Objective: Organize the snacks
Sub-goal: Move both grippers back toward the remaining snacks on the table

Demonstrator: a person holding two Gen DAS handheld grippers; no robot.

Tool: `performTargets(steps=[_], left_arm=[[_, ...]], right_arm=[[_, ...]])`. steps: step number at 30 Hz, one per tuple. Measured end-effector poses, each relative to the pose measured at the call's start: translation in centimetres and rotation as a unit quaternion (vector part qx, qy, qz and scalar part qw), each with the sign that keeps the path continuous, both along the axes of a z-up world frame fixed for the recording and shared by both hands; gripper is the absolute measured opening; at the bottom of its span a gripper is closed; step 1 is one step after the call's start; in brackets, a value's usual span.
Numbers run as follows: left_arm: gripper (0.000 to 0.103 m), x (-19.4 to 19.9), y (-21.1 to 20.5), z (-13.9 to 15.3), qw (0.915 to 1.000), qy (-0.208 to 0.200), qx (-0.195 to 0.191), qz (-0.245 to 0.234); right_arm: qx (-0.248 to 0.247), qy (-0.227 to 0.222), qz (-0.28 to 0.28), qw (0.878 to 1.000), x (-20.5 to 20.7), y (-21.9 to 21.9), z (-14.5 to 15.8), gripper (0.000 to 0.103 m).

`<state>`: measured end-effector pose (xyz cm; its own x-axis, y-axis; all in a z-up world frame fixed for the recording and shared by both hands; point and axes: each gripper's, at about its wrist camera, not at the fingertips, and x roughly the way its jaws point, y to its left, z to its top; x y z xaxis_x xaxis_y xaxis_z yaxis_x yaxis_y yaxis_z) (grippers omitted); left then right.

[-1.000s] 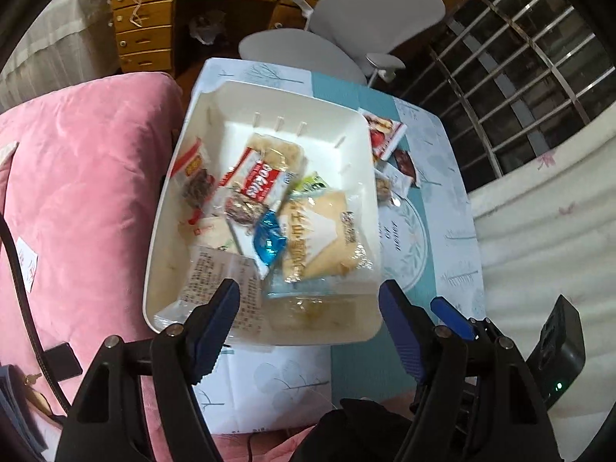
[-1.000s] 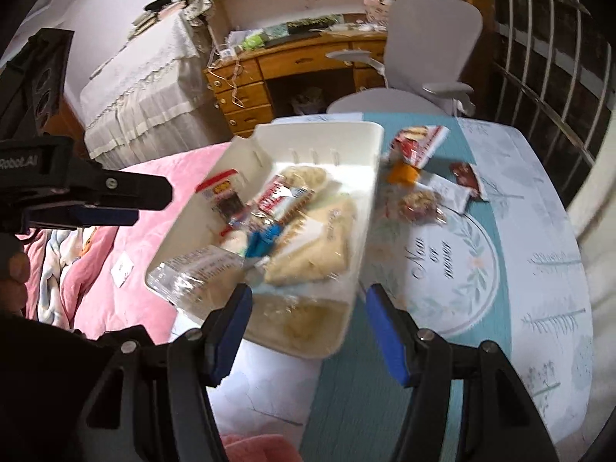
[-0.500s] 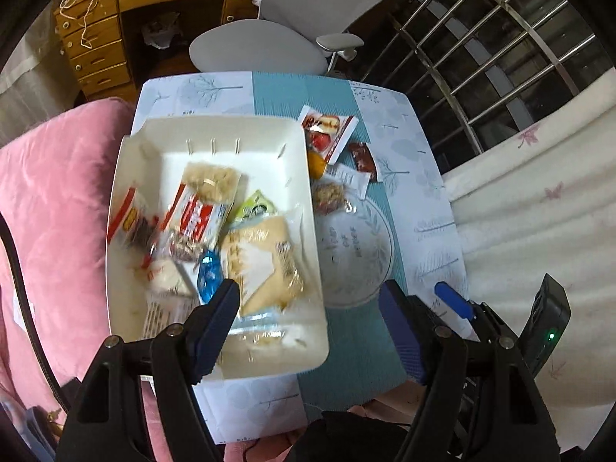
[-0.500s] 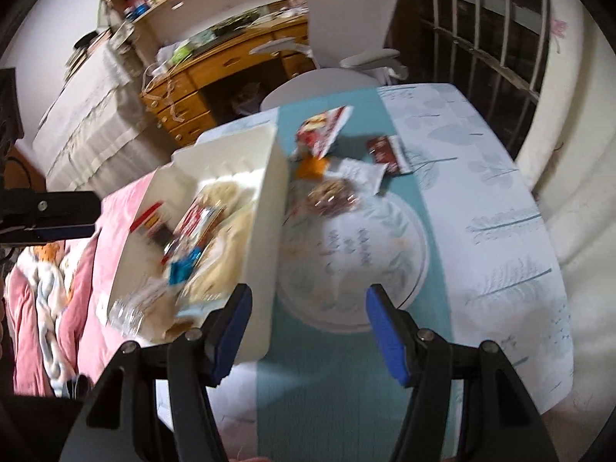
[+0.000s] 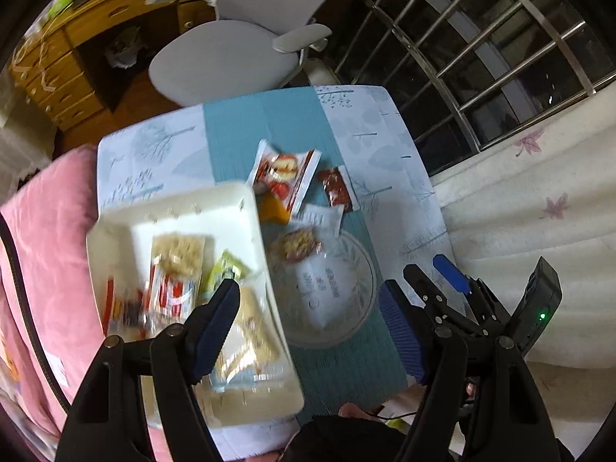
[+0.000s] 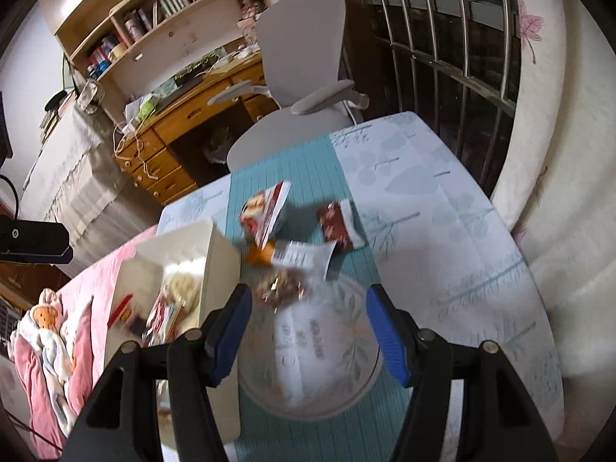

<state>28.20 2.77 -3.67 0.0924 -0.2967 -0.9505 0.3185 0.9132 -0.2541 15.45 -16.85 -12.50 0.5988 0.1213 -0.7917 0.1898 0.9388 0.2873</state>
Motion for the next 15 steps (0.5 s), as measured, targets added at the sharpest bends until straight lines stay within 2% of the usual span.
performTargets(steps=[6, 12, 15], left_arm=[[0.073, 5.2, -4.0, -2.4, 0.9992, 0.005, 0.033, -0.021], [0.073, 9.9, -7.0, -7.3, 0.9975, 0.031, 0.052, -0.036], [0.073, 11.7, -8.3, -10.2, 0.995, 0.032, 0.078, -0.053]], right_arm=[[-0.024, -0.006, -0.007, 1.0, 4.0, -1.8, -1.8, 0.062], [-0.029, 0.001, -0.022, 0.999, 7.5, -3.5, -4.8, 0.062], [-0.029, -0.004, -0.022, 0.999, 8.7, -3.9, -6.3, 0.062]])
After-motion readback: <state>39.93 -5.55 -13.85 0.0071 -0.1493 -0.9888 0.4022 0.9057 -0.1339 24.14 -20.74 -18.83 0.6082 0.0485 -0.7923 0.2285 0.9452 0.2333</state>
